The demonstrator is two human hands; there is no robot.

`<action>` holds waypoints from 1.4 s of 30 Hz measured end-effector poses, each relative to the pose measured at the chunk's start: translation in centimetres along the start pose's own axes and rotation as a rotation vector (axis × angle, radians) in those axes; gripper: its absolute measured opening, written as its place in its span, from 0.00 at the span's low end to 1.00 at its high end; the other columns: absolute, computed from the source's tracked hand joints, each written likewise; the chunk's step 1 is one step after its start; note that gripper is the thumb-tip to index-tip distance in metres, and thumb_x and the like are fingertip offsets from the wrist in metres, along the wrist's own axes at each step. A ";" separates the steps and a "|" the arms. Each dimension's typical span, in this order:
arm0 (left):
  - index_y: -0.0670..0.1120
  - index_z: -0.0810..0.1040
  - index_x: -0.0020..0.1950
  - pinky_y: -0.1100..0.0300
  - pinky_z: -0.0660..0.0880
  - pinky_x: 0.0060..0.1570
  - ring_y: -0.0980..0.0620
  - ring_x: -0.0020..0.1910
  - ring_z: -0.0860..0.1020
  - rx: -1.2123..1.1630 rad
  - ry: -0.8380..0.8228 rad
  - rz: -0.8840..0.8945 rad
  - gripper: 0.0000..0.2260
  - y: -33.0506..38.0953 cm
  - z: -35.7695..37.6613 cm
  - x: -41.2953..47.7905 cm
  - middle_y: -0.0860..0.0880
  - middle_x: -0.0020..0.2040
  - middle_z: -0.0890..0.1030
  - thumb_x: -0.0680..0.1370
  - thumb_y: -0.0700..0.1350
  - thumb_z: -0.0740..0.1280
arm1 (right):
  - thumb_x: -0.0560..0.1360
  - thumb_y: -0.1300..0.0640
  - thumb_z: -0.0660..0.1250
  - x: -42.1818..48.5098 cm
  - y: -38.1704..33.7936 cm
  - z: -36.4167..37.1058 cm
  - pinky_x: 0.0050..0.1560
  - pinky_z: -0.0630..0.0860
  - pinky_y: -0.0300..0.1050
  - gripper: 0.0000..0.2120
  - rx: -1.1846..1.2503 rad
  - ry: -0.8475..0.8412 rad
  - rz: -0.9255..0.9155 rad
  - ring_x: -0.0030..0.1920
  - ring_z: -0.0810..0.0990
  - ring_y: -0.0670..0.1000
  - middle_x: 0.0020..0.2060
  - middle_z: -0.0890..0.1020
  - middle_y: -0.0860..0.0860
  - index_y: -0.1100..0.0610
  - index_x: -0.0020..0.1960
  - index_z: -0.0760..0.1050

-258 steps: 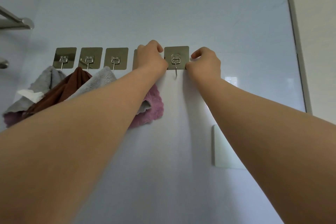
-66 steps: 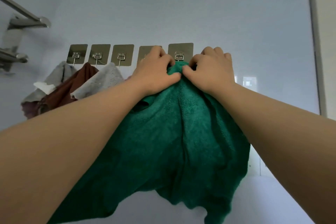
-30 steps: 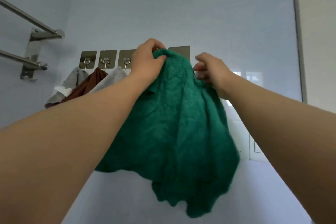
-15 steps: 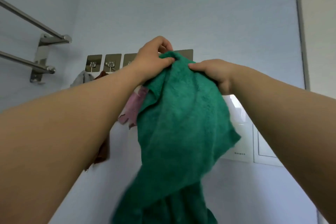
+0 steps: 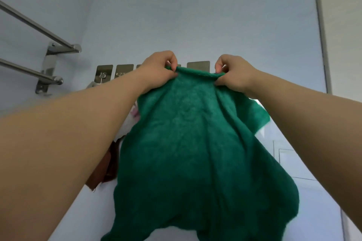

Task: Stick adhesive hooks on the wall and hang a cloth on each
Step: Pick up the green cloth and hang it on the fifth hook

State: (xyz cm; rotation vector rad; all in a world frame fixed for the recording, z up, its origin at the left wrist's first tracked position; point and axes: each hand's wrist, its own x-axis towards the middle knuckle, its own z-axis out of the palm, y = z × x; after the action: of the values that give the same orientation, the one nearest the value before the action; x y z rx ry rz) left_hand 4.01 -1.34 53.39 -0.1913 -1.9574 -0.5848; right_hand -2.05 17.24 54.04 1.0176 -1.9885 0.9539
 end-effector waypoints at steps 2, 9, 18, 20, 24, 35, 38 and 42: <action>0.51 0.69 0.36 0.61 0.66 0.39 0.48 0.46 0.72 0.089 0.189 0.109 0.13 0.0 0.5 0.7 0.52 0.43 0.75 0.75 0.34 0.60 | 0.69 0.71 0.60 0.6 -0.5 -0.3 0.34 0.64 0.42 0.14 -0.253 0.197 -0.141 0.40 0.70 0.55 0.38 0.72 0.51 0.52 0.35 0.68; 0.52 0.69 0.68 0.52 0.68 0.54 0.43 0.63 0.68 0.671 0.142 0.125 0.21 -1.2 4.2 1.2 0.46 0.63 0.72 0.77 0.37 0.57 | 0.74 0.67 0.57 1.3 0.1 2.8 0.56 0.62 0.50 0.18 -0.906 0.308 -0.261 0.61 0.66 0.59 0.62 0.70 0.56 0.57 0.61 0.73; 0.50 0.73 0.63 0.49 0.62 0.62 0.44 0.64 0.66 0.728 0.123 0.054 0.15 -2.1 5.5 0.9 0.45 0.63 0.71 0.77 0.39 0.59 | 0.74 0.68 0.54 -0.2 2.9 4.0 0.45 0.59 0.47 0.19 -0.771 0.316 -0.162 0.50 0.68 0.58 0.56 0.72 0.58 0.56 0.63 0.66; 0.48 0.75 0.61 0.50 0.61 0.61 0.44 0.64 0.65 0.800 0.138 0.114 0.14 -2.0 5.8 0.7 0.45 0.61 0.71 0.77 0.39 0.60 | 0.74 0.66 0.55 -0.3 2.8 4.1 0.51 0.59 0.48 0.19 -0.846 0.300 -0.215 0.57 0.67 0.58 0.58 0.70 0.57 0.54 0.62 0.70; 0.44 0.77 0.48 0.52 0.67 0.53 0.43 0.52 0.73 0.590 0.021 0.119 0.12 -1.9 5.7 0.1 0.43 0.54 0.78 0.79 0.45 0.54 | 0.76 0.61 0.55 -0.3 2.2 5.1 0.51 0.62 0.48 0.13 -0.828 0.217 -0.168 0.55 0.69 0.58 0.53 0.73 0.57 0.59 0.56 0.75; 0.52 0.67 0.63 0.48 0.58 0.64 0.48 0.68 0.62 0.597 -0.050 0.095 0.24 -4.1 6.7 -3.4 0.51 0.64 0.70 0.72 0.63 0.63 | 0.71 0.54 0.65 -1.7 1.4 5.4 0.49 0.73 0.47 0.18 -0.348 0.018 0.107 0.53 0.76 0.55 0.53 0.77 0.52 0.52 0.60 0.69; 0.51 0.59 0.72 0.42 0.51 0.71 0.47 0.73 0.55 0.575 -0.118 0.017 0.31 -4.1 8.2 -4.4 0.50 0.72 0.60 0.74 0.65 0.60 | 0.71 0.55 0.67 -2.4 1.6 5.6 0.54 0.75 0.50 0.21 -0.228 0.003 0.161 0.54 0.76 0.55 0.55 0.76 0.53 0.53 0.62 0.68; 0.51 0.59 0.72 0.42 0.52 0.70 0.47 0.71 0.60 0.499 -0.106 -0.036 0.33 -3.3 7.7 -4.3 0.49 0.71 0.64 0.72 0.63 0.64 | 0.71 0.61 0.69 -3.1 1.6 6.0 0.53 0.72 0.46 0.24 -0.122 -0.044 0.175 0.58 0.74 0.56 0.58 0.76 0.55 0.57 0.65 0.67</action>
State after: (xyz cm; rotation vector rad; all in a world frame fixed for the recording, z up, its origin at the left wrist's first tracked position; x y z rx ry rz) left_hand -1.51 -0.04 45.90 0.1291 -2.1476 -0.0965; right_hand -3.52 13.95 48.06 0.8148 -2.1724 0.8953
